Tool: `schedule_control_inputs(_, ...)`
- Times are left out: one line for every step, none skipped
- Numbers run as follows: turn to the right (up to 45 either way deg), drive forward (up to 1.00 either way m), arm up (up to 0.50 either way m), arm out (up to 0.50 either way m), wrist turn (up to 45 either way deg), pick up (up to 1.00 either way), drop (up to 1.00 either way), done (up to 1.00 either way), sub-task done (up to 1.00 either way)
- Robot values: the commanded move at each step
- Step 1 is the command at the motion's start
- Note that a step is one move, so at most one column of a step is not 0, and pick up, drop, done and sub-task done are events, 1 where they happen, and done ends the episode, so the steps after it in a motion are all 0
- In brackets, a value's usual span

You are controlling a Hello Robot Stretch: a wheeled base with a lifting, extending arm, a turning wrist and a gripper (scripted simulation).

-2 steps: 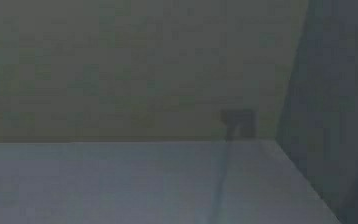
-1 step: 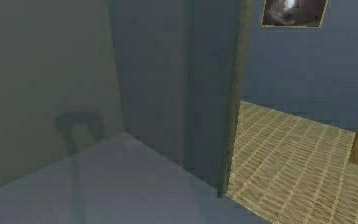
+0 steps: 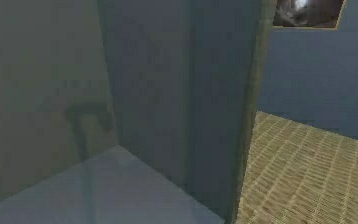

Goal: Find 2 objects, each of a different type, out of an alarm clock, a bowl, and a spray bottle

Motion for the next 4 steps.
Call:
schedule_control_inputs(30.0, 0.0, 0.0, 0.0, 0.0, 0.0, 0.0, 0.0, 0.0)
schedule_control_inputs(0.0, 1.0, 0.0, 0.0, 0.0, 0.0, 0.0, 0.0, 0.0)
schedule_control_inputs(6.0, 0.0, 0.0, 0.0, 0.0, 0.0, 0.0, 0.0, 0.0)
schedule_control_inputs(0.0, 0.35, 0.0, 0.0, 0.0, 0.0, 0.0, 0.0, 0.0)
